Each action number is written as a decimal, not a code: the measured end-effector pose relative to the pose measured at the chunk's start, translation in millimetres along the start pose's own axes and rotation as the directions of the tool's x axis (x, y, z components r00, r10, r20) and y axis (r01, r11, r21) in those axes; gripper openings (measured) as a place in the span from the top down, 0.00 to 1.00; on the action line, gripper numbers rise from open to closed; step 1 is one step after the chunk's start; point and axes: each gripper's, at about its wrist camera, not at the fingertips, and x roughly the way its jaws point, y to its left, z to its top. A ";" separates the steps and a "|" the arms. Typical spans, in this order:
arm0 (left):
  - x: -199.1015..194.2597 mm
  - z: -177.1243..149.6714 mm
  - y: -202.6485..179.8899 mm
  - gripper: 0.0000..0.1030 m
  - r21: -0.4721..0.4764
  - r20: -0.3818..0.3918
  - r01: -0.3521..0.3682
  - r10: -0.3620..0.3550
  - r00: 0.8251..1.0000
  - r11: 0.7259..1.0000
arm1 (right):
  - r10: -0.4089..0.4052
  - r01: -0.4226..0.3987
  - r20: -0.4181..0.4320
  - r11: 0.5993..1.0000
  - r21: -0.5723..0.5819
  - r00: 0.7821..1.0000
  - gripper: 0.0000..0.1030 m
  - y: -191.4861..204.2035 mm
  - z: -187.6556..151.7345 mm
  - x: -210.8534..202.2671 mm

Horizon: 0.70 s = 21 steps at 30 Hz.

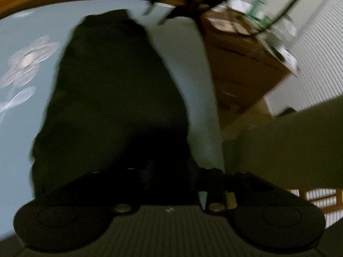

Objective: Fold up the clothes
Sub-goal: 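Lower the sweatpants back toward the sheet with both tools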

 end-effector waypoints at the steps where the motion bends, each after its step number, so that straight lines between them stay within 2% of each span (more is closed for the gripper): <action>1: -2.7 -6.0 6.8 0.63 -0.042 -0.001 -0.024 0.024 1.000 0.999 | 0.001 -0.002 0.014 1.000 0.026 1.000 0.71 -3.7 7.3 -1.3; 4: -15.4 -23.2 27.0 0.62 -0.177 -0.010 -0.093 0.093 0.996 0.980 | 0.003 -0.010 0.073 0.995 0.097 0.997 0.70 -14.7 34.1 -6.2; 6: -23.1 -38.9 36.9 0.61 -0.276 -0.010 -0.130 0.132 0.991 0.953 | 0.017 -0.036 0.122 0.987 0.155 0.992 0.68 -20.5 56.7 -7.7; 8: -28.8 -57.0 44.6 0.57 -0.373 -0.006 -0.160 0.170 0.985 0.914 | 0.030 -0.066 0.168 0.975 0.212 0.985 0.62 -26.1 79.4 -7.7; 13: -42.9 -100.2 57.1 0.55 -0.536 0.029 -0.169 0.219 0.975 0.827 | 0.038 -0.111 0.226 0.940 0.321 0.973 0.57 -18.6 132.3 -14.3; 17: -48.7 -125.5 63.8 0.54 -0.601 0.070 -0.165 0.257 0.964 0.782 | 0.009 -0.103 0.234 0.915 0.390 0.972 0.53 3.4 166.7 -31.8; 19: -53.1 -138.1 69.5 0.50 -0.638 0.087 -0.157 0.273 0.958 0.754 | -0.017 -0.091 0.255 0.910 0.405 0.967 0.50 14.8 181.8 -37.4; 21: -55.4 -150.1 74.8 0.45 -0.677 0.107 -0.148 0.295 0.950 0.721 | -0.026 -0.101 0.305 0.913 0.394 0.952 0.50 23.3 198.1 -40.6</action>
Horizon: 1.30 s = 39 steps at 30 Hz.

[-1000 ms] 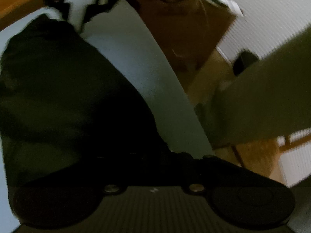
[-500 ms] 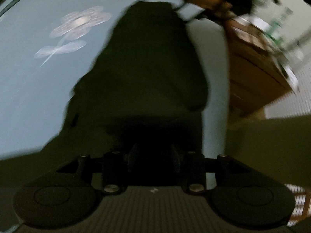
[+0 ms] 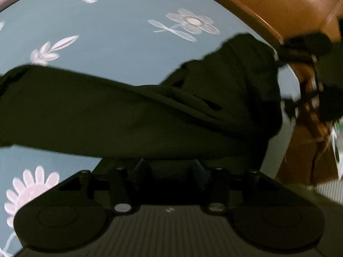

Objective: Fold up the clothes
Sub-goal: 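Lower the sweatpants back toward the sheet with both tools, then lay the black sweatpants flat on the sheet and open both tools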

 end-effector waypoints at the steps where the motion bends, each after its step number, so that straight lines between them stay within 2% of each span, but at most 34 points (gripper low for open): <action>1: -0.7 -3.8 4.7 0.42 -0.023 0.016 -0.006 0.006 1.000 1.000 | 0.015 -0.014 0.038 1.000 -0.010 0.999 0.50 7.2 6.5 2.5; 5: 9.9 -16.4 18.2 0.39 -0.130 0.052 -0.072 0.080 0.995 0.989 | 0.102 -0.103 0.153 0.995 0.001 0.983 0.50 20.6 22.9 20.9; 8: 16.5 -27.2 25.1 0.39 -0.216 0.076 -0.112 0.131 0.988 0.970 | 0.114 -0.127 0.222 0.991 0.043 0.968 0.50 21.9 24.0 39.2; 13: 35.4 -39.0 40.0 0.36 -0.332 0.125 -0.053 0.100 0.987 0.942 | 0.103 -0.166 0.286 0.965 0.204 0.953 0.50 23.2 5.6 64.2; 14: 34.9 -40.4 41.3 0.33 -0.341 0.144 -0.038 0.092 0.985 0.939 | 0.091 -0.164 0.294 0.958 0.234 0.951 0.50 24.4 0.6 68.3; 18: 32.7 -45.3 45.5 0.31 -0.336 0.181 0.008 0.056 0.982 0.942 | 0.060 -0.187 0.346 0.919 0.346 0.936 0.44 36.3 -15.6 78.6; 21: 32.9 -49.1 51.6 0.30 -0.333 0.211 0.043 0.030 0.977 0.942 | 0.062 -0.226 0.396 0.896 0.383 0.916 0.26 50.6 -22.1 84.6; 22: 33.4 -49.8 53.2 0.29 -0.333 0.223 0.056 0.021 0.975 0.941 | 0.054 -0.228 0.415 0.895 0.383 0.908 0.18 57.8 -22.6 85.3; 25: 34.2 -51.2 56.1 0.28 -0.317 0.253 0.085 -0.002 0.967 0.945 | 0.059 -0.222 0.447 0.920 0.322 0.893 0.08 77.4 -21.0 86.8; 28: 35.1 -52.7 52.2 0.26 -0.281 0.264 0.077 0.000 0.965 0.957 | 0.051 -0.230 0.484 0.920 0.318 0.874 0.07 80.7 -28.0 86.3; 34: 37.5 -54.1 44.1 0.20 -0.222 0.290 0.057 0.010 0.957 0.973 | 0.050 -0.306 0.563 0.877 0.370 0.825 0.07 68.0 -48.7 77.9; 36: 38.0 -54.6 42.0 0.20 -0.219 0.305 0.058 0.012 0.952 0.974 | 0.040 -0.304 0.585 0.881 0.362 0.810 0.07 71.6 -55.4 74.4; 39: 39.7 -56.0 38.5 0.20 -0.217 0.320 0.057 0.016 0.947 0.975 | 0.012 -0.271 0.599 0.899 0.345 0.801 0.07 80.4 -64.5 72.6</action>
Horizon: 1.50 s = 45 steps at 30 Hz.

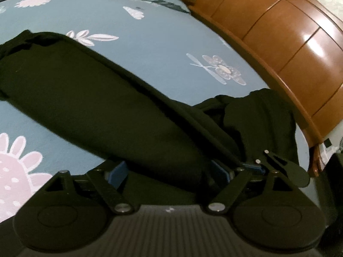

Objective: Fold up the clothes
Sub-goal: 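Lay the black sweatpants flat on the sheet and open both tools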

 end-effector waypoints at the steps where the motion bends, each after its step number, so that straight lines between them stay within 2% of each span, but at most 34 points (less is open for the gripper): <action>1: -0.8 -0.8 -1.8 0.20 -0.006 0.001 -0.011 0.011 1.000 1.000 | -0.005 0.005 0.005 1.000 -0.002 1.000 0.07 1.4 -2.3 -3.1; 5: -10.3 -8.3 -16.5 0.20 -0.030 0.016 -0.051 0.052 0.999 0.998 | -0.046 0.044 0.036 0.997 0.063 0.998 0.07 4.9 -4.4 -18.1; 8: -26.6 -15.8 -31.5 0.20 -0.039 0.076 -0.112 0.114 0.990 0.993 | -0.042 0.033 0.059 0.987 0.155 0.997 0.07 2.4 7.6 -33.5; 10: -42.1 -20.7 -42.2 0.20 -0.058 0.122 -0.139 0.145 0.982 0.989 | -0.031 0.009 0.123 0.984 0.179 0.992 0.06 2.5 16.7 -53.7; 11: -51.9 -23.9 -47.0 0.20 -0.082 0.157 -0.144 0.156 0.975 0.986 | -0.060 0.031 0.150 0.982 0.185 0.987 0.05 3.4 19.1 -64.6; 14: -75.3 -33.1 -59.5 0.16 -0.100 0.222 -0.099 0.119 0.968 0.990 | -0.132 0.087 0.185 0.968 0.234 0.974 0.00 2.2 19.0 -97.8; 16: -77.2 -37.1 -62.7 0.14 -0.121 0.218 -0.053 0.079 0.973 0.991 | -0.131 0.081 0.170 0.958 0.276 0.977 0.00 -4.4 13.0 -110.1; 19: -69.0 -38.5 -72.5 0.14 -0.096 0.215 -0.041 0.061 0.975 0.995 | -0.210 0.165 0.128 0.942 0.291 0.969 0.00 -14.1 3.2 -123.0; 25: -43.5 -21.1 -100.5 0.14 -0.026 0.218 -0.004 0.010 0.976 1.000 | -0.309 0.244 0.112 0.888 0.388 0.944 0.00 -75.7 -10.2 -155.4; 30: -17.4 3.2 -119.2 0.14 -0.001 0.203 0.048 -0.047 0.978 0.999 | -0.380 0.291 0.090 0.820 0.492 0.921 0.00 -147.7 -18.5 -182.4; 34: 7.4 18.4 -128.1 0.14 -0.043 0.206 0.125 -0.114 0.972 0.991 | -0.349 0.219 0.110 0.773 0.595 0.931 0.00 -205.2 -18.3 -184.1; 36: 19.8 23.3 -131.6 0.14 -0.063 0.204 0.160 -0.144 0.968 0.985 | -0.292 0.137 0.136 0.746 0.652 0.947 0.00 -232.0 -19.3 -176.0; 39: 39.9 26.7 -132.8 0.14 -0.106 0.180 0.194 -0.173 0.968 0.975 | -0.230 0.051 0.147 0.681 0.731 0.962 0.00 -262.9 -25.2 -156.5; 40: 46.0 27.5 -132.5 0.14 -0.119 0.174 0.193 -0.171 0.970 0.974 | -0.232 0.060 0.128 0.663 0.746 0.964 0.00 -269.5 -28.2 -151.0; 42: 53.4 28.1 -129.9 0.14 -0.134 0.171 0.186 -0.162 0.972 0.973 | -0.288 0.150 0.061 0.655 0.740 0.956 0.01 -276.6 -33.4 -145.4; 44: 58.9 28.5 -126.5 0.14 -0.136 0.162 0.126 -0.104 0.981 0.983 | -0.383 0.278 -0.018 0.636 0.720 0.924 0.04 -281.0 -43.9 -152.1; 45: 61.0 27.5 -125.2 0.14 -0.128 0.153 0.067 -0.047 0.987 0.990 | -0.400 0.296 -0.032 0.620 0.726 0.916 0.10 -285.2 -51.7 -157.0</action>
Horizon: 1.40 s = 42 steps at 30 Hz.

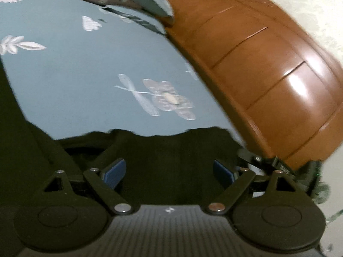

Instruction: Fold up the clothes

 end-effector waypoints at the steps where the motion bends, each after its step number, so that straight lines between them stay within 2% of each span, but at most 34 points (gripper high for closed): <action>1: 2.4 -1.2 1.8 0.14 0.020 -0.007 -0.064 0.064 0.998 0.998 | -0.004 0.004 -0.001 1.000 0.024 1.000 0.14 -9.0 -1.3 -2.3; 3: 6.9 -4.5 8.7 0.15 0.027 -0.025 -0.136 0.136 0.990 0.990 | 0.006 -0.006 -0.007 0.999 0.031 1.000 0.16 -18.9 -3.5 -7.7; 5: 5.8 -6.4 14.4 0.16 0.003 -0.036 -0.130 0.130 0.991 0.991 | -0.008 0.007 -0.012 1.000 -0.016 1.000 0.15 -12.6 -5.7 -11.4; 8: -6.6 -2.6 0.3 0.16 0.007 0.027 -0.074 0.074 0.997 0.997 | -0.007 0.009 0.030 0.998 -0.067 1.000 0.10 2.1 -10.2 -24.8; 11: -15.2 2.1 -26.0 0.16 0.067 0.079 0.021 -0.026 0.997 0.998 | 0.024 -0.018 0.070 0.996 -0.090 0.997 0.08 15.9 -14.8 -38.1; 13: -6.0 2.3 -41.1 0.16 0.095 0.031 0.104 -0.107 0.994 0.990 | 0.036 -0.028 0.083 0.995 -0.097 0.996 0.05 22.1 -19.9 -41.9; 15: 13.0 -1.7 -50.1 0.16 0.120 -0.035 0.110 -0.106 0.994 0.987 | 0.043 -0.034 0.086 0.994 -0.100 0.995 0.05 24.5 -26.1 -45.7; 16: 23.2 -3.7 -46.9 0.17 0.113 -0.059 0.086 -0.080 0.995 0.990 | 0.049 -0.041 0.084 0.994 -0.098 0.995 0.05 25.6 -29.5 -46.7; 18: 44.0 -7.7 -36.9 0.26 0.091 -0.106 0.027 -0.017 0.994 0.995 | 0.076 -0.071 0.067 0.994 -0.084 0.995 0.05 26.0 -35.2 -47.1; 20: 55.2 -9.7 -22.8 0.44 0.140 -0.076 -0.122 0.134 0.988 0.983 | 0.088 -0.084 0.054 0.993 -0.081 0.995 0.05 25.9 -40.7 -48.4; 21: 55.0 -9.2 -16.6 0.50 0.158 -0.044 -0.162 0.171 0.984 0.974 | 0.094 -0.090 0.048 0.992 -0.086 0.994 0.05 25.6 -43.2 -49.4; 23: 52.4 -3.0 -6.2 0.55 0.146 -0.025 -0.179 0.184 0.983 0.973 | 0.087 -0.082 0.057 0.993 -0.089 0.995 0.05 23.0 -47.4 -52.0; 27: 51.1 4.2 -13.0 0.56 0.192 -0.011 -0.230 0.237 0.972 0.954 | 0.098 -0.096 0.064 0.995 -0.031 0.993 0.06 5.3 -48.4 -56.2; 29: 42.8 6.1 -23.1 0.57 0.223 0.026 -0.233 0.233 0.972 0.947 | 0.116 -0.117 0.085 0.993 0.015 0.990 0.10 -8.2 -47.0 -63.4; 31: 30.6 5.9 -30.1 0.57 0.256 0.071 -0.228 0.217 0.974 0.939 | 0.112 -0.116 0.098 0.992 0.046 0.989 0.19 -19.1 -42.7 -69.1; 34: 26.7 7.2 -34.8 0.50 0.307 0.097 -0.269 0.251 0.963 0.913 | 0.132 -0.144 0.102 0.983 0.118 0.986 0.27 -34.1 -39.0 -70.8; 36: 26.0 7.2 -32.0 0.48 0.319 0.092 -0.293 0.279 0.956 0.901 | 0.146 -0.161 0.108 0.976 0.147 0.983 0.27 -38.2 -40.1 -70.2; 38: 21.8 9.5 -23.9 0.48 0.289 0.082 -0.290 0.278 0.957 0.912 | 0.159 -0.174 0.105 0.972 0.156 0.982 0.27 -38.5 -42.8 -68.9; 42: 15.6 26.6 3.8 0.52 0.126 0.024 -0.204 0.203 0.979 0.971 | 0.167 -0.179 0.090 0.973 0.148 0.982 0.26 -33.4 -48.5 -64.0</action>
